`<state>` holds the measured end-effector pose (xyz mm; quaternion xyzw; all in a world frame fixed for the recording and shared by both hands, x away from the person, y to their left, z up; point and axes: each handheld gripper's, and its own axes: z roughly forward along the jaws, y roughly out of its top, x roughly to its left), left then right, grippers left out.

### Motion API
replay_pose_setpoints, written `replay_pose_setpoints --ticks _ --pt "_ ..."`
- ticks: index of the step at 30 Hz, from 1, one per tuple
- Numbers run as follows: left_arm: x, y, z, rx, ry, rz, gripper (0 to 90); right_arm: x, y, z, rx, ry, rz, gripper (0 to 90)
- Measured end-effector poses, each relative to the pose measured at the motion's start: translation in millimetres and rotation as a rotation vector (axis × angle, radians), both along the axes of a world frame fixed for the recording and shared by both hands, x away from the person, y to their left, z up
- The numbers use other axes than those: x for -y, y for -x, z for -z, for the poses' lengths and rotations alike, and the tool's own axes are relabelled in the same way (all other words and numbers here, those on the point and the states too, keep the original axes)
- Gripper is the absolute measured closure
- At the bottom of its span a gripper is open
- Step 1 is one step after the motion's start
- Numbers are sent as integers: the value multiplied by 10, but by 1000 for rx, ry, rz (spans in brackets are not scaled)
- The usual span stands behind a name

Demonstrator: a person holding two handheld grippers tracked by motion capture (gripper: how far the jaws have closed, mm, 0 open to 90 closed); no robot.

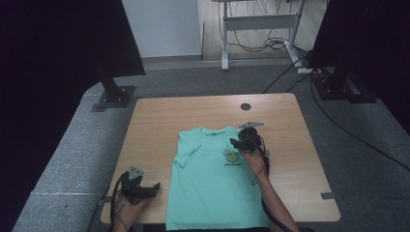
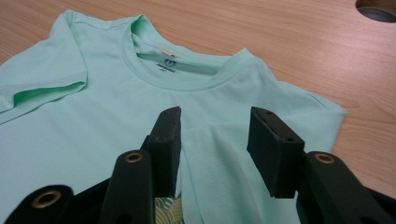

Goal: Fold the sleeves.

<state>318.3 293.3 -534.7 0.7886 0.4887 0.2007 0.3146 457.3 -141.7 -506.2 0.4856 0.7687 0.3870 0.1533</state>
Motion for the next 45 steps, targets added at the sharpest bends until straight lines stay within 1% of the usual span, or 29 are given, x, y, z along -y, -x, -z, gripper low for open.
replay_pose_setpoints --ticks 5,11,15,21,26,29,33,41,45 --pt "1 1 0 0 0 0 5 127 52 -25 4 6 13 478" --pt "1 2 0 0 0 -1 5 321 137 -67 21 13 46 422" --pt "2 3 0 0 0 -1 5 442 190 -77 22 13 66 396" --pt "2 3 0 0 0 -1 5 631 254 -28 10 16 103 391" --pt "2 3 0 0 0 -1 5 720 299 34 2 18 118 385" --pt "2 3 0 0 0 -1 5 731 321 67 -2 17 120 378" --pt "3 4 0 0 0 -2 5 699 350 100 -5 17 113 366" --pt "3 5 0 0 0 -2 5 557 410 170 -11 17 83 361" --pt "3 5 0 0 0 -1 5 487 437 224 -18 34 66 362"
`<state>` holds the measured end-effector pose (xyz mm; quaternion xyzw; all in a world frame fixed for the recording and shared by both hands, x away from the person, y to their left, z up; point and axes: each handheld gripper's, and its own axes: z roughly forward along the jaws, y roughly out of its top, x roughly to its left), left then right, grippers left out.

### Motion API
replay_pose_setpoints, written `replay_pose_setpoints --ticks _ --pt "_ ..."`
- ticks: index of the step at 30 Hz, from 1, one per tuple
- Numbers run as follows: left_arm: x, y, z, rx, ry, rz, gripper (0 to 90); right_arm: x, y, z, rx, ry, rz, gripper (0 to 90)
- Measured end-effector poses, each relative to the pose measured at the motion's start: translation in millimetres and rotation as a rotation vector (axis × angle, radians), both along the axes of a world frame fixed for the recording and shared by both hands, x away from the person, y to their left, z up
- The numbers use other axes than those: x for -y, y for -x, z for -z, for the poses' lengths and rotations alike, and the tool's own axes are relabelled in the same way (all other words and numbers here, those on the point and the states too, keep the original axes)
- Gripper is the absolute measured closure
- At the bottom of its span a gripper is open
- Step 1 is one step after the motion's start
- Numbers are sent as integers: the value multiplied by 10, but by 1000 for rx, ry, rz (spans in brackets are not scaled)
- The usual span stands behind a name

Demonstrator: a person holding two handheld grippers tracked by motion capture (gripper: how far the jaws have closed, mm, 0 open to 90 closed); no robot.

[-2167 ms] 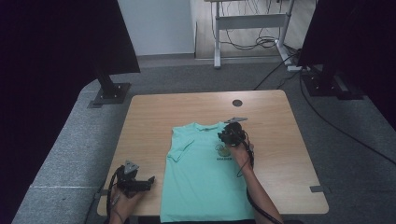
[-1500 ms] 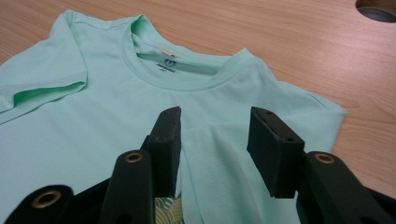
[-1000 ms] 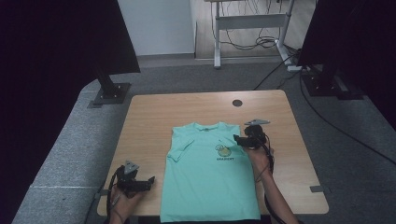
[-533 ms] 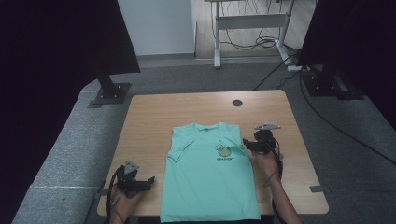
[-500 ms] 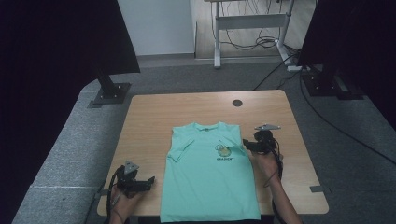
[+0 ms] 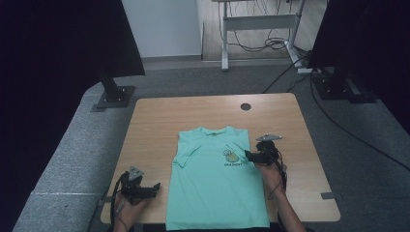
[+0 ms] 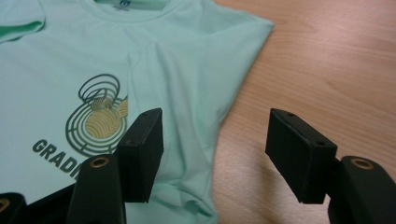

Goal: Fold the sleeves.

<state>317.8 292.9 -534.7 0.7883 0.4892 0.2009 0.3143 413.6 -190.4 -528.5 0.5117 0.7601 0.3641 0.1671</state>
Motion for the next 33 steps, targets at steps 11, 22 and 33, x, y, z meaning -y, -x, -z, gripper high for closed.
replay_pose_setpoints --ticks 11,22,33 --pt "0 0 0 0 0 0 5 35 67 -51 28 0 4 357" --pt "0 0 0 0 0 0 5 27 120 85 -1 33 -2 357" --pt "0 1 0 0 0 0 5 179 186 6 13 26 25 346"
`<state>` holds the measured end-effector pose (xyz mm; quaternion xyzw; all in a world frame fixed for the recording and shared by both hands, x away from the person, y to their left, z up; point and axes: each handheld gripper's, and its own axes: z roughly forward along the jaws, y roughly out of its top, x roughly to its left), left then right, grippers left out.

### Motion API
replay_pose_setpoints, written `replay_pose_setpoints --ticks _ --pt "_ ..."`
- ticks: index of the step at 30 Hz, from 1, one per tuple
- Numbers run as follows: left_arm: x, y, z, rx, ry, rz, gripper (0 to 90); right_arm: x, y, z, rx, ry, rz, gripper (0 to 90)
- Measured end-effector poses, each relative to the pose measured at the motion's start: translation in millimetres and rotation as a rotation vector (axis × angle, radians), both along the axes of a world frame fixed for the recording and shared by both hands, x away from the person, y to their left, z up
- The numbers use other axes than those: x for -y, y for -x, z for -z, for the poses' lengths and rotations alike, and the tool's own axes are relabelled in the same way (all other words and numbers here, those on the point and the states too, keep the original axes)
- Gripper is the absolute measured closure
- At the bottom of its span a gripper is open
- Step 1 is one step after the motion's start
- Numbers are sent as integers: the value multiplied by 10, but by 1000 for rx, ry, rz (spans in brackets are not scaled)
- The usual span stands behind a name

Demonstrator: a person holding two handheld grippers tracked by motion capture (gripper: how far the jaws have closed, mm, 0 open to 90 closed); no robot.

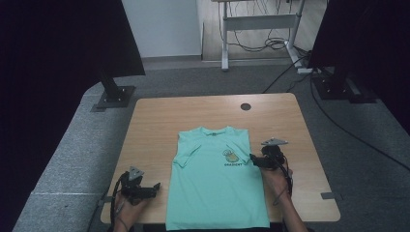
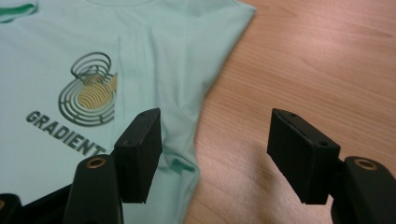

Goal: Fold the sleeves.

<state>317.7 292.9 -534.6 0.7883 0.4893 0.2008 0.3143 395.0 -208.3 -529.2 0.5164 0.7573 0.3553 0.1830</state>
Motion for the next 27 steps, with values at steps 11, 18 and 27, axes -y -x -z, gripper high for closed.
replay_pose_setpoints --ticks 11,18,27 --pt "0 0 0 0 0 0 5 149 0 79 -18 30 34 347" --pt "0 0 0 0 0 0 5 113 -8 -44 25 -2 30 322" --pt "-1 0 0 0 0 0 5 6 -58 95 -8 33 -1 285"
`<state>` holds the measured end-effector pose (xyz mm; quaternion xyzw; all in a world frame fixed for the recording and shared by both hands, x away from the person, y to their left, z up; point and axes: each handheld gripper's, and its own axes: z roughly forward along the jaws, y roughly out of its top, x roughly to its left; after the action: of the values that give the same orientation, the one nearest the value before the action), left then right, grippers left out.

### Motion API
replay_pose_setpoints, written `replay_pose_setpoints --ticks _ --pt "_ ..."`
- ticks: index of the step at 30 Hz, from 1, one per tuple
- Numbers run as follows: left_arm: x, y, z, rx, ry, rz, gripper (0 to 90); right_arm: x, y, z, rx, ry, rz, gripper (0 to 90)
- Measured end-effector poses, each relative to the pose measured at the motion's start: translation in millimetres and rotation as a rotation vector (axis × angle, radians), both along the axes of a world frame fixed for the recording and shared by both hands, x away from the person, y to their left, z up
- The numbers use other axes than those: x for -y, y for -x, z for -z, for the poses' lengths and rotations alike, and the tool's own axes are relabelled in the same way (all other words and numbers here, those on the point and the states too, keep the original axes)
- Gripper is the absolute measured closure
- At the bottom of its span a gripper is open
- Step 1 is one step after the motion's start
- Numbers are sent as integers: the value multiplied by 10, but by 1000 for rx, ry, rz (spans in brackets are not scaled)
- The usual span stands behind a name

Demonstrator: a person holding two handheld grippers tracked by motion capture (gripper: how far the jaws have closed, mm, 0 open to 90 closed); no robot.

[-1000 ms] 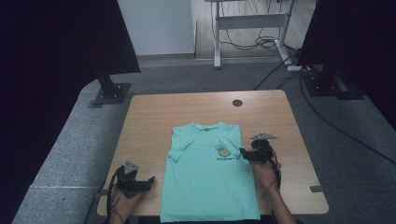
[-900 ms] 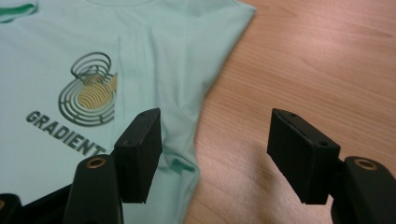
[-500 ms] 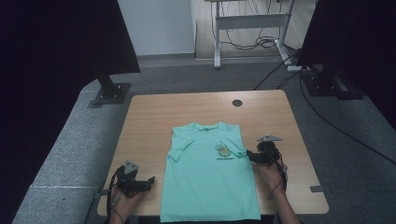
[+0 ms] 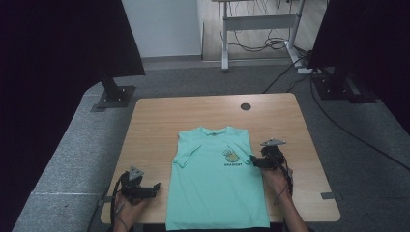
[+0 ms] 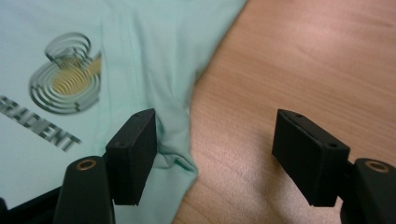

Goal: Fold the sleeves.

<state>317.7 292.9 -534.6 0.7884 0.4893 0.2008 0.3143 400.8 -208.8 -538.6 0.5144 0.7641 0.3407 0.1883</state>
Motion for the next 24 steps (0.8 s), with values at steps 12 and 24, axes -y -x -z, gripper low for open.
replay_pose_setpoints --ticks 12,24 --pt "0 0 0 0 0 0 5 33 39 -132 29 -7 -21 190" --pt "0 0 0 0 0 0 5 136 210 -290 56 4 -42 87"
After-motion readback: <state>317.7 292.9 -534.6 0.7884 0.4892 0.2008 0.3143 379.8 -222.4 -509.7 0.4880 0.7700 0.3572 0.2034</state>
